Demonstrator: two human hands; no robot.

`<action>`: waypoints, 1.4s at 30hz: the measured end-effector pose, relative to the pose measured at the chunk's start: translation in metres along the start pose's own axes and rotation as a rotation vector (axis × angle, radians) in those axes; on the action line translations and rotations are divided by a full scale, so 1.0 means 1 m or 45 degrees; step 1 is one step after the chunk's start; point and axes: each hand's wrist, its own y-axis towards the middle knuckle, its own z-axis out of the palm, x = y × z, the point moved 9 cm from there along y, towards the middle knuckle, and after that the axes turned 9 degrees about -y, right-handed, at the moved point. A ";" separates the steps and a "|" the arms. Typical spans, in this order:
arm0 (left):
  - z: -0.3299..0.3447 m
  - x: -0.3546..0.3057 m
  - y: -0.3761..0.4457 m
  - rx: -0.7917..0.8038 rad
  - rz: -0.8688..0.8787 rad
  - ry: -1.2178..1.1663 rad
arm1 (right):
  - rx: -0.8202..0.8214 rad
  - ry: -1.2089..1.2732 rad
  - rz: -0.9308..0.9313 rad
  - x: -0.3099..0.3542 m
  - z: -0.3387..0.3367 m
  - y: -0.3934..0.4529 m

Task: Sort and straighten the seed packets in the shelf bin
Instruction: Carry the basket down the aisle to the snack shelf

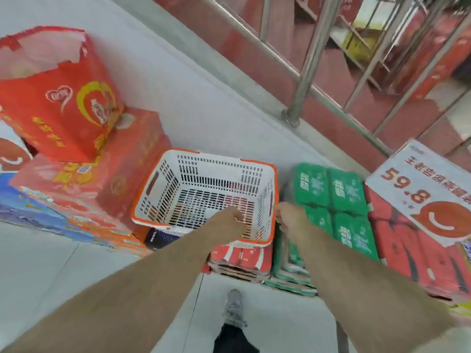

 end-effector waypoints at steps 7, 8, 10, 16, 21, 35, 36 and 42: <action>-0.004 -0.010 0.090 0.028 -0.160 -0.080 | 0.096 -0.120 0.206 -0.021 0.037 0.138; -0.003 -0.013 0.098 0.034 -0.175 -0.068 | 0.131 -0.124 0.255 -0.038 0.044 0.163; -0.003 -0.015 0.114 0.040 -0.191 -0.044 | 0.148 -0.051 0.328 -0.060 0.057 0.191; -0.010 -0.015 0.141 0.081 -0.249 -0.040 | -0.238 -0.219 0.380 0.022 0.035 0.104; -0.039 -0.014 0.152 0.038 -0.241 -0.094 | -0.154 -0.113 0.062 0.097 0.087 0.084; -0.229 0.122 0.151 -0.255 -0.448 0.083 | 0.202 -0.309 0.201 0.134 0.262 0.057; -0.239 0.131 0.153 -0.257 -0.469 0.130 | 0.184 -0.318 0.207 0.133 0.267 0.059; -0.259 0.178 0.155 -0.367 -0.693 0.068 | 0.069 -0.355 0.268 0.120 0.278 0.068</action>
